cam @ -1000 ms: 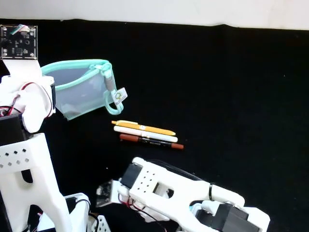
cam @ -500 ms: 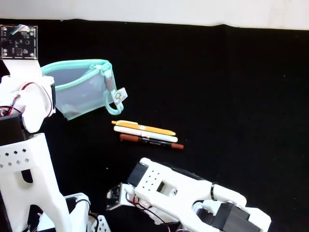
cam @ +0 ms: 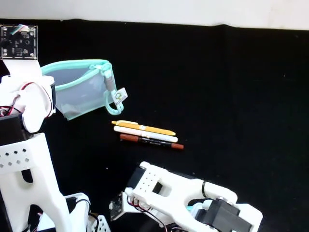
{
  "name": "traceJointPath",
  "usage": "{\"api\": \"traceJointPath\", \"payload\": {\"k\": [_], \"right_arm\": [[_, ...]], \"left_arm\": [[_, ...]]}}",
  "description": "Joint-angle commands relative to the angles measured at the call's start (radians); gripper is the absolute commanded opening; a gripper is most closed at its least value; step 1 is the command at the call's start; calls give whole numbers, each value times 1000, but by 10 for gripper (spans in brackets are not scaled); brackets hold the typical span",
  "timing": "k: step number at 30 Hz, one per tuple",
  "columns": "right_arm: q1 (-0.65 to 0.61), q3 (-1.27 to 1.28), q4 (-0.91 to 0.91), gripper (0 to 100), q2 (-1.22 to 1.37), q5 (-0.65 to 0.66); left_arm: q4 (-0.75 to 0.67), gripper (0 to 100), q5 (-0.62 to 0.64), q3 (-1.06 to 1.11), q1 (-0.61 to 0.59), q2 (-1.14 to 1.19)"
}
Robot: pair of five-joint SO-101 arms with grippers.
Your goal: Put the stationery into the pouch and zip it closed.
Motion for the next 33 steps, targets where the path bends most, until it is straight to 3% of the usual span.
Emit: {"api": "traceJointPath", "payload": {"k": [1, 4, 10, 22, 33], "right_arm": [[8, 10, -56, 346, 73, 18], [10, 10, -59, 297, 77, 17], [8, 10, -84, 22, 77, -43], [18, -24, -117, 9, 76, -86], [295, -449, -39, 9, 76, -232]], "left_arm": [[-6, 7, 2, 7, -13, 12], [-6, 7, 2, 7, -13, 12], [-6, 7, 2, 7, -13, 12], [-6, 7, 2, 7, -13, 12], [-6, 7, 2, 8, -12, 12]]}}
